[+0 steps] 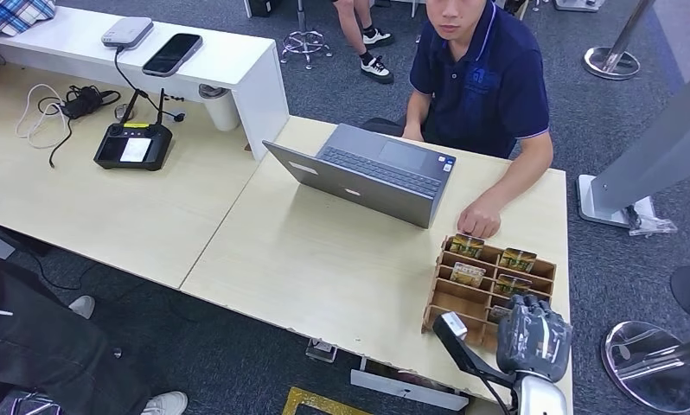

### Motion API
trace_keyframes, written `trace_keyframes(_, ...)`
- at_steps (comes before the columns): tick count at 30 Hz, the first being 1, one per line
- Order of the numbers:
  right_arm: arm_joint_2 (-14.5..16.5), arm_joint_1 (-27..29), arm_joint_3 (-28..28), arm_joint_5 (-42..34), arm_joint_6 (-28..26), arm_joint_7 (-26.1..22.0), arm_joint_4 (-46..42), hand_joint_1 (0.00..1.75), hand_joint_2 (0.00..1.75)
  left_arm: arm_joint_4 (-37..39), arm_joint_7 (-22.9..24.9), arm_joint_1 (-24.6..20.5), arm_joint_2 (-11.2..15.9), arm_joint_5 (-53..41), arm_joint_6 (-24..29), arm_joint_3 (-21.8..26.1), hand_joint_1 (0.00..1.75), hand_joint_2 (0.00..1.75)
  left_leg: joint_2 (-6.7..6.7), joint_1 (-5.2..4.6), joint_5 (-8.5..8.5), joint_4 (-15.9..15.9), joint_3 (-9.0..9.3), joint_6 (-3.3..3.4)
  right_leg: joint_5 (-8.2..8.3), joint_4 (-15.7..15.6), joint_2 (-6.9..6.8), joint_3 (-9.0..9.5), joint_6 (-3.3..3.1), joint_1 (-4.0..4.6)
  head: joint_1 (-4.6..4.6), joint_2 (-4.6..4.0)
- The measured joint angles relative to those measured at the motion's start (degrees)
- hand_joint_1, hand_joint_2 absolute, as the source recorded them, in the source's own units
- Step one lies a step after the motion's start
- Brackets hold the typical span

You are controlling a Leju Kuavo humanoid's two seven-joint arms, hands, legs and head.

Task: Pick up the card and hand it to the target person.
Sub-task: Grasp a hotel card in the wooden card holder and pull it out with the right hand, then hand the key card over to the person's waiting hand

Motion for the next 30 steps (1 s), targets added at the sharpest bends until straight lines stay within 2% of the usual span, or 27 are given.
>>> trace_keyframes(10, -0.51, -0.09, 0.92, 0.00, -3.14, 1.34, -2.32, 1.75, 1.75, 0.00, 0.01, -0.01, -0.02, 0.95, 0.15, -0.52, 0.00, 0.00, 0.00, 0.00, 0.00, 0.00, -0.01, 0.00, 0.00, 0.00, 0.00, 0.00, 0.00, 0.00, 0.00, 0.00)
trace_keyframes(20, -4.55, -4.99, 3.55, 0.00, -8.66, 3.46, -10.64, 1.75, 1.75, 0.00, -0.22, -0.02, -0.04, 2.07, 0.18, -1.64, 0.00, 0.00, 0.01, -0.03, 0.01, 0.01, -0.01, 0.01, 0.02, 0.01, 0.01, 0.00, 0.00, -0.01, 0.01, 0.00)
trace_keyframes(22, -5.26, -7.09, 4.06, 0.01, -10.63, 2.30, -12.47, 1.75, 1.75, 0.00, -0.33, -0.10, -0.04, 2.24, 0.16, -2.05, 0.00, 0.00, 0.03, -0.03, 0.01, 0.01, 0.00, 0.00, 0.02, 0.01, 0.04, 0.00, 0.00, -0.01, 0.01, 0.00)
trace_keyframes(25, -5.07, -10.92, 3.74, -0.09, -11.64, -2.73, -13.81, 1.75, 1.75, 0.00, -0.37, -0.42, -0.03, 2.52, -0.09, -2.90, 0.00, 0.00, 0.04, -0.01, 0.02, 0.01, 0.02, 0.00, 0.02, 0.01, 0.05, 0.01, 0.00, -0.01, 0.00, 0.00)
trace_keyframes(30, -1.45, -17.44, 1.72, -1.44, -11.08, -8.46, -9.44, 1.75, 1.75, 0.00, -0.34, -0.88, 0.03, 2.74, -0.28, -4.23, 0.00, 0.00, 0.04, 0.03, 0.08, 0.01, 0.03, -0.08, 0.06, 0.04, 0.05, 0.02, -0.05, 0.00, -0.01, 0.00)
